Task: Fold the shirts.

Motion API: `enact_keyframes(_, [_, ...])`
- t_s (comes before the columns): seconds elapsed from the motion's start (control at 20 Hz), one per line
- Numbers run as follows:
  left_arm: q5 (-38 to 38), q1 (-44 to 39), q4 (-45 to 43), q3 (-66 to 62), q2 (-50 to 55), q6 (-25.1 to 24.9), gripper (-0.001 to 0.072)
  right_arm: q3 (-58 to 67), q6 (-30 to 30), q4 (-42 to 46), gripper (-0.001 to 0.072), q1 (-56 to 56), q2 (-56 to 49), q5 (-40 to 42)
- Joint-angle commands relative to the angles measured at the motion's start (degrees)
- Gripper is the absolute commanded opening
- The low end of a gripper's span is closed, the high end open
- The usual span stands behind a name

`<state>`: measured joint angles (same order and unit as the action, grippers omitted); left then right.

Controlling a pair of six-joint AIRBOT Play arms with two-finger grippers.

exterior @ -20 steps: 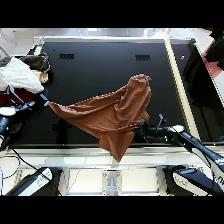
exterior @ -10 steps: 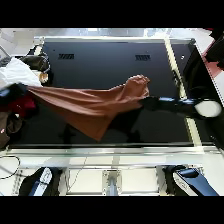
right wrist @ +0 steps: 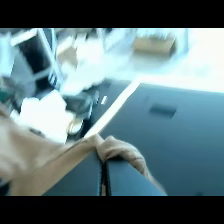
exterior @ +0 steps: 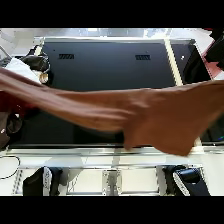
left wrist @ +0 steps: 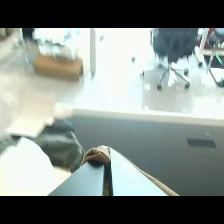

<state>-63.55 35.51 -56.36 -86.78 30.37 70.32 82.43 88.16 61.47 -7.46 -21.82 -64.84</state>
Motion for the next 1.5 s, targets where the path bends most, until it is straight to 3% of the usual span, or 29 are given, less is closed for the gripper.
enact_keyframes(0.0, [-3.0,0.3,-0.6,-5.5,1.7,2.7,0.0006,4.5,0.7,10.0,0.0008,0.0,-1.7,0.3])
enact_keyframes(0.15, [-7.1,0.2,0.8,-5.5,11.0,3.2,0.0006,4.5,-1.7,20.4,0.0007,0.0,-10.6,1.2])
enact_keyframes(0.25, [-9.2,-1.9,3.5,-5.5,19.4,3.2,0.0006,4.5,-2.7,21.3,0.0007,0.0,-19.7,2.1])
enact_keyframes(0.5, [-8.2,-20.8,-9.1,-5.5,43.2,3.2,0.0006,4.5,-3.6,21.1,0.0008,0.0,-48.5,9.1])
enact_keyframes(0.6, [-3.3,-26.9,-16.1,-5.5,53.0,4.6,0.0006,4.5,-3.5,21.0,0.0008,0.0,-58.0,15.8])
enact_keyframes(0.8, [11.6,-32.2,-29.2,-5.6,66.1,16.6,0.0007,4.5,-3.1,17.2,0.0008,0.0,-70.5,31.6])
enact_keyframes(1.0, [23.6,-31.8,-30.2,-5.7,68.7,21.8,0.0007,5.4,-3.1,16.5,0.0008,0.7,-75.7,40.1])
enact_keyframes(1.15, [22.3,-31.3,-30.2,-6.1,68.6,22.9,0.0007,7.8,-3.1,15.1,0.0008,2.7,-76.5,39.4])
enact_keyframes(1.3, [16.6,-31.4,-30.6,-6.1,68.6,22.9,0.0007,11.6,-3.2,15.8,0.0009,4.3,-76.5,28.2])
enact_keyframes(1.45, [16.5,-31.1,-31.4,-6.1,66.6,22.9,0.0007,16.7,-3.2,19.6,0.0008,5.1,-75.8,19.5])
